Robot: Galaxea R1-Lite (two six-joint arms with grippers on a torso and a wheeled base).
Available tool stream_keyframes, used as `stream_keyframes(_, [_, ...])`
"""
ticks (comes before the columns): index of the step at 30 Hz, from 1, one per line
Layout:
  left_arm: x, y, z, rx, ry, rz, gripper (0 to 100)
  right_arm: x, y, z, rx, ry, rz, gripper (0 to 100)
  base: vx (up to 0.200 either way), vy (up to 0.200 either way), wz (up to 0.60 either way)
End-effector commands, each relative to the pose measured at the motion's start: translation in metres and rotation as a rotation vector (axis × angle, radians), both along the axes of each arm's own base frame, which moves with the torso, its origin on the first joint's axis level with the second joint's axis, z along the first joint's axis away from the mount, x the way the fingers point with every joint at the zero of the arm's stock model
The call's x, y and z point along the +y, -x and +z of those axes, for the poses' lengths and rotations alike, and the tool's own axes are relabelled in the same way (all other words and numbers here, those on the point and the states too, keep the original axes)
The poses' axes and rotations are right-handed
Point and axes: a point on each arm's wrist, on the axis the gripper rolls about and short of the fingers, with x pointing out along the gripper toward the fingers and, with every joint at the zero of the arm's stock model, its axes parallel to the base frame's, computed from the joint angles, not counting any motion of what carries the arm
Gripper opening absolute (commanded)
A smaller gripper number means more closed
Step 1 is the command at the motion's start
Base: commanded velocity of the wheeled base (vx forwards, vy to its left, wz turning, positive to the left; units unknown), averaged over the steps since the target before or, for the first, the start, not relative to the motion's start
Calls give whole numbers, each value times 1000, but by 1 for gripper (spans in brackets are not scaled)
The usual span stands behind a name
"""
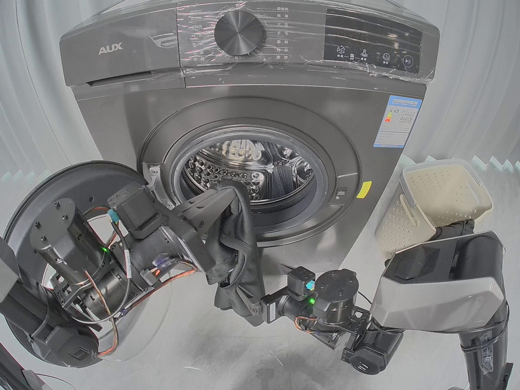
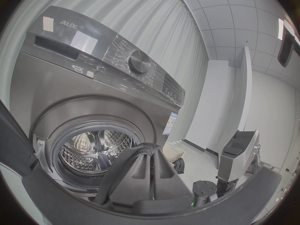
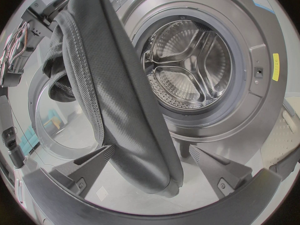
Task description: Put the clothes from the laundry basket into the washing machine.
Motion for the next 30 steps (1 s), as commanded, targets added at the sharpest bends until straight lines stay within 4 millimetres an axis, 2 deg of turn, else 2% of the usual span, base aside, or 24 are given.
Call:
stream_keyframes(1, [-5, 2, -2, 4, -3, -19, 0, 8, -6, -2, -15, -14, 4, 100, 0, 0, 0])
stream_keyframes(15, [-7, 8, 2, -13, -1, -38, 0, 34, -35, -12, -75, -77, 8, 100, 0, 0, 0])
stream_keyframes(30, [-5, 11, 7, -24, 11, -39, 0, 41, -48, -15, -106, -109, -14, 100, 0, 0, 0])
